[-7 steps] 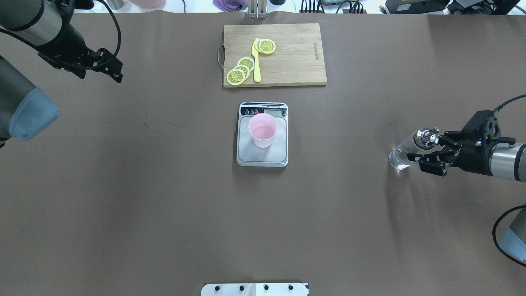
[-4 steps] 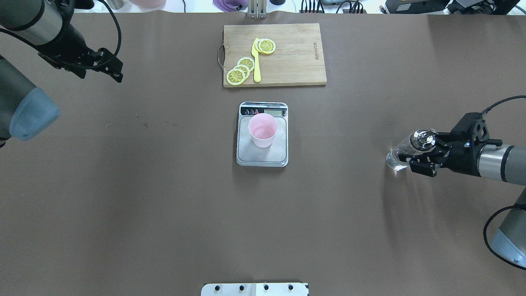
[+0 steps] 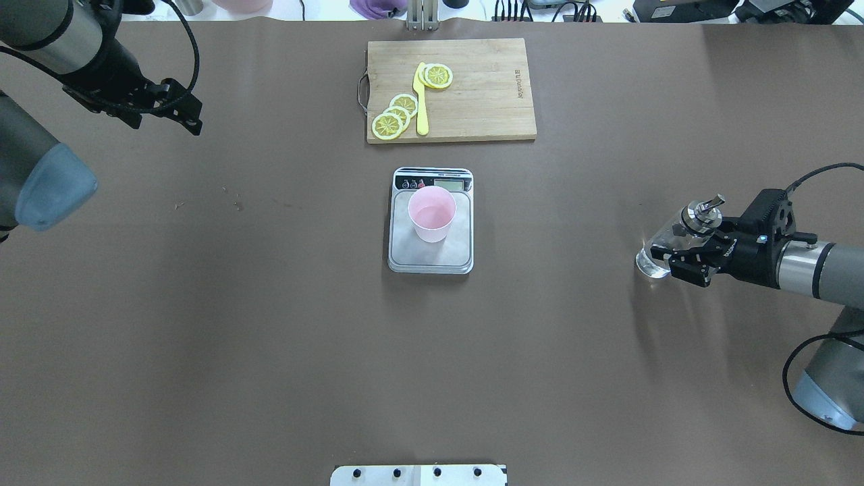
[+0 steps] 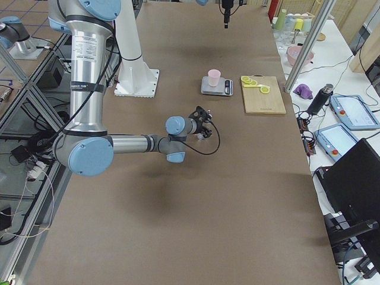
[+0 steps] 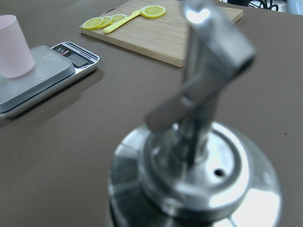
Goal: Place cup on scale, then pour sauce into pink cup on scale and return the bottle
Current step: 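Lift the sauce bottle with the right gripper and carry it over the cup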
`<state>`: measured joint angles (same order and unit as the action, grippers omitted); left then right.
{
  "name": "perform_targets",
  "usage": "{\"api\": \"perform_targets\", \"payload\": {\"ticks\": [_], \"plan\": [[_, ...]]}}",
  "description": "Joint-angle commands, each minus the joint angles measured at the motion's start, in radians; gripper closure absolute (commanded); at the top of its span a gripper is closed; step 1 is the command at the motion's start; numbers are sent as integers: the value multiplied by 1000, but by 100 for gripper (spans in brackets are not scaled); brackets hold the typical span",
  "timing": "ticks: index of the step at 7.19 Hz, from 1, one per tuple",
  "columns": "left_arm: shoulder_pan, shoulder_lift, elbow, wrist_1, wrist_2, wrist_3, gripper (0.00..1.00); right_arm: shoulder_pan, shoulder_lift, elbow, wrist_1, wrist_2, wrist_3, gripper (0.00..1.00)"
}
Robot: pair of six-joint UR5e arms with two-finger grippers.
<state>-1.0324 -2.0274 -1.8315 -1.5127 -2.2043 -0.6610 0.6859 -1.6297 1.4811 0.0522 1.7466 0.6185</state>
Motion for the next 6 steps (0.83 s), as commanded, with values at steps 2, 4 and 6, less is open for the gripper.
{"api": "perform_targets", "payload": {"ticks": [2,4,6], "plan": [[3,-1,0,2,2,-3,2,0,7,-19,55,-12,0,44],[3,-19,-2,34,2,-3,3,-2,7,-12,64,-45,-14,90],[0,-36,-5,62,2,-3,3,-3,28,-9,52,-47,-14,100]]}}
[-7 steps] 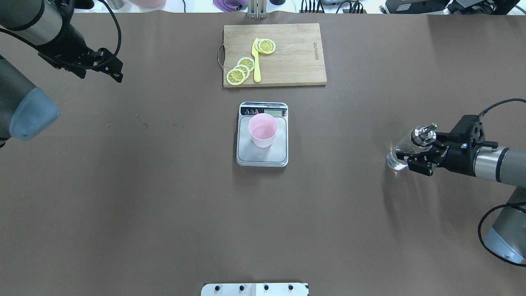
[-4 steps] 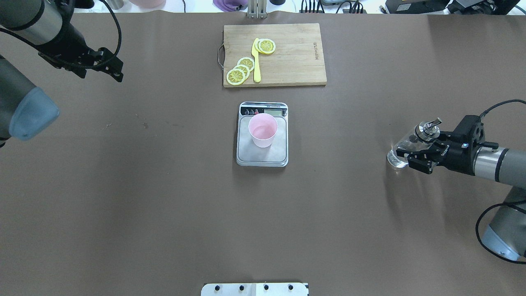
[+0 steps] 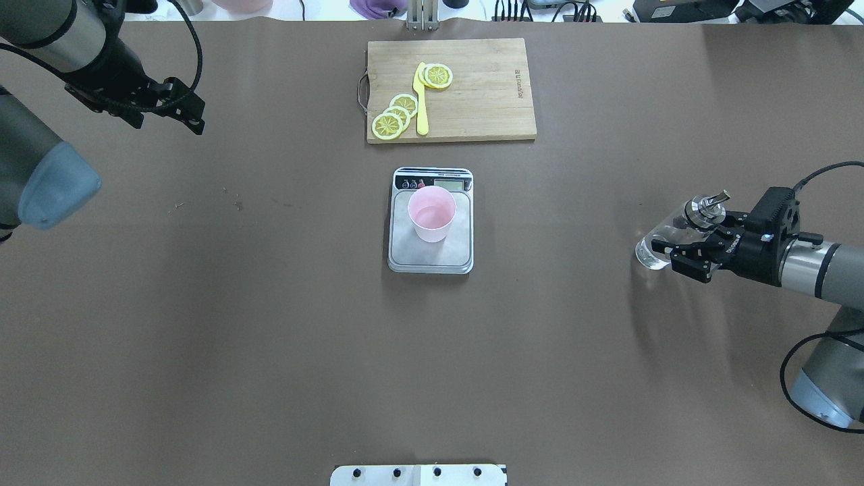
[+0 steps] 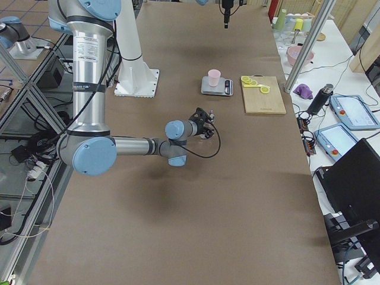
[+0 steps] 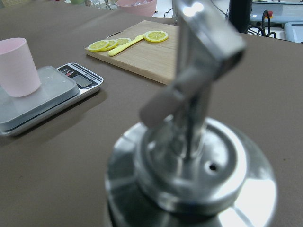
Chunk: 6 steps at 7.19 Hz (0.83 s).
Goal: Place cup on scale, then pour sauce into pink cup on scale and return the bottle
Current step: 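Lift the sauce bottle with the right gripper and carry it over the cup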
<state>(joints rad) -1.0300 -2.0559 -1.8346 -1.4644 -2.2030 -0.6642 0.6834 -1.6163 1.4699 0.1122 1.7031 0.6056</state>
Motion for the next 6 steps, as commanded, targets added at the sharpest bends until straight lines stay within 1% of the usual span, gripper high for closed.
{"api": "perform_targets", "payload": {"ticks": [1,2,3,4,5,6], "plan": [[-2,-6,-2,13,0,1,2,-1,19,7,-22,-5,-3,100],[-4,-3,0,13,0,5,3,-1,41,16,-76,-3,-13,100],[-4,-1,0,13,0,8,3,-1,73,71,-220,-5,-77,100],[-5,2,0,13,5,17,2,-1,97,192,-435,-38,-114,100],[-8,3,0,12,14,20,2,-33,105,299,-624,-90,-118,100],[-15,6,1,13,15,81,2,-88,142,370,-786,-176,-130,100]]}}
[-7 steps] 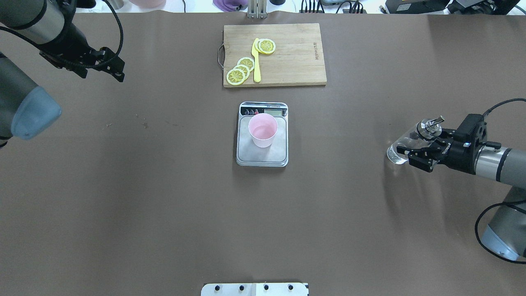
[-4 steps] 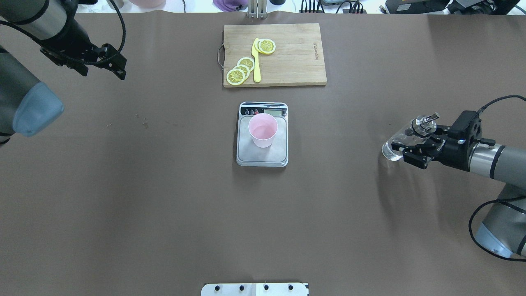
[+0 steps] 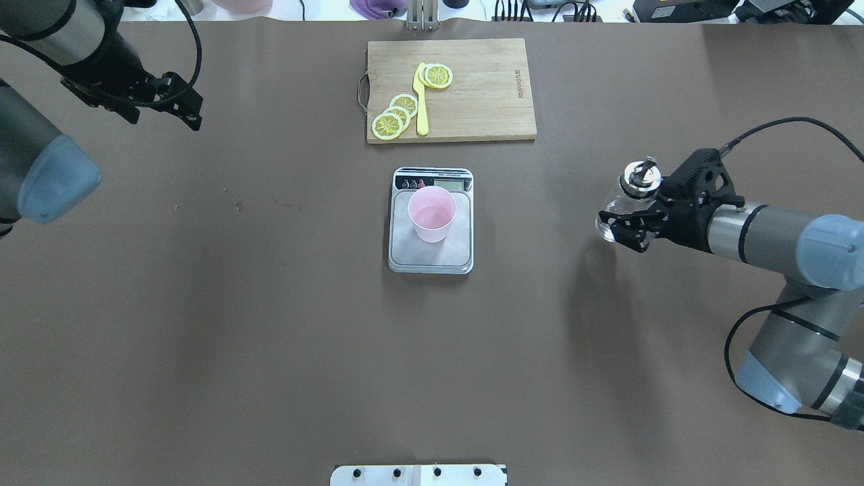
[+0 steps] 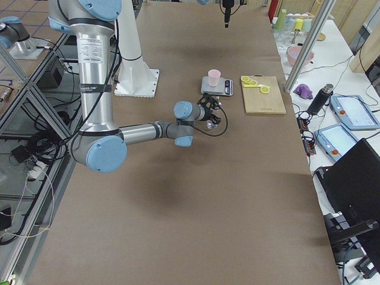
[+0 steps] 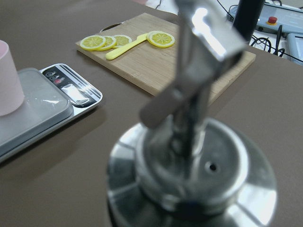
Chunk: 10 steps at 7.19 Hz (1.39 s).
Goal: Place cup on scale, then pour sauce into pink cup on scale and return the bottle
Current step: 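Lift the sauce bottle with the right gripper and carry it over the cup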
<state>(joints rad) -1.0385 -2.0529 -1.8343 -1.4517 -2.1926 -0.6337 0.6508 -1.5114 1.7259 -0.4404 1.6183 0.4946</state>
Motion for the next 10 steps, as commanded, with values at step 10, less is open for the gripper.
{"api": "perform_targets", "payload": {"ticks": [10], "plan": [[-277,181,110,2,2,505,2,-306,502,161,-1385,-399,-68,100]]}}
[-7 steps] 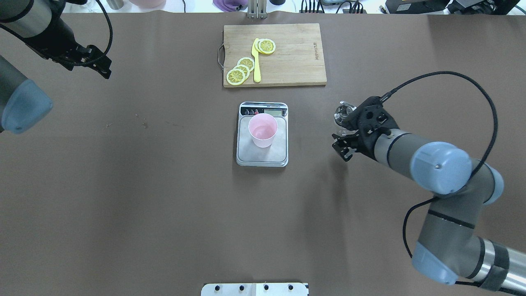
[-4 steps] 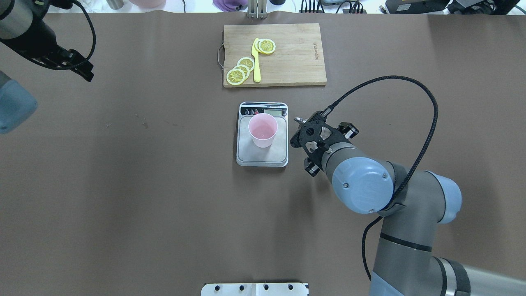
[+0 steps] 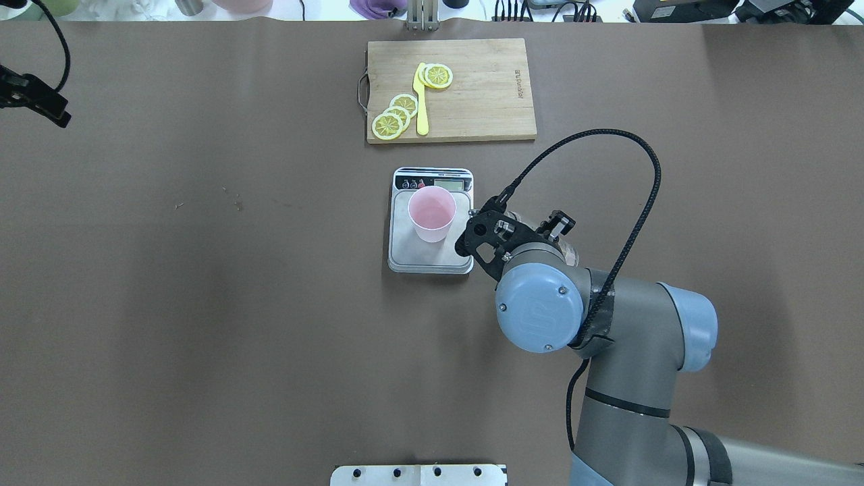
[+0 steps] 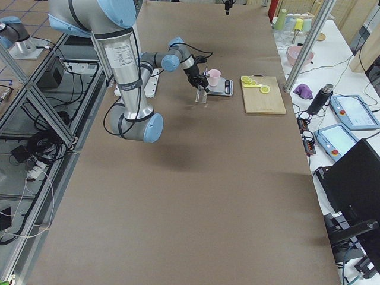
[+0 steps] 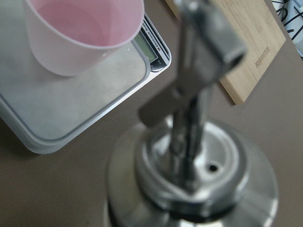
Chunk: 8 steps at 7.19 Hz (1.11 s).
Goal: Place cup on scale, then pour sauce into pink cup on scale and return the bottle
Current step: 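Lift the sauce bottle with the right gripper and carry it over the cup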
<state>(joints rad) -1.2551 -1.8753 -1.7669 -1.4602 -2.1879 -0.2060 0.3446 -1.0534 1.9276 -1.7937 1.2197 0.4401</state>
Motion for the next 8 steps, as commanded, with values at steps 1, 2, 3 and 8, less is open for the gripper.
{"api": "perform_targets", "payload": {"ticks": [1,2,3,8], "plan": [[-110,5,75,11,-13,121,2,4,55,-70,-30,0,-21,100],[-160,5,142,8,-88,132,2,11,82,-93,-45,0,-62,100],[-205,5,196,-2,-157,181,2,25,110,-110,-84,3,-79,100],[-210,18,195,-5,-162,191,2,56,203,-199,-205,38,-167,100]]}}
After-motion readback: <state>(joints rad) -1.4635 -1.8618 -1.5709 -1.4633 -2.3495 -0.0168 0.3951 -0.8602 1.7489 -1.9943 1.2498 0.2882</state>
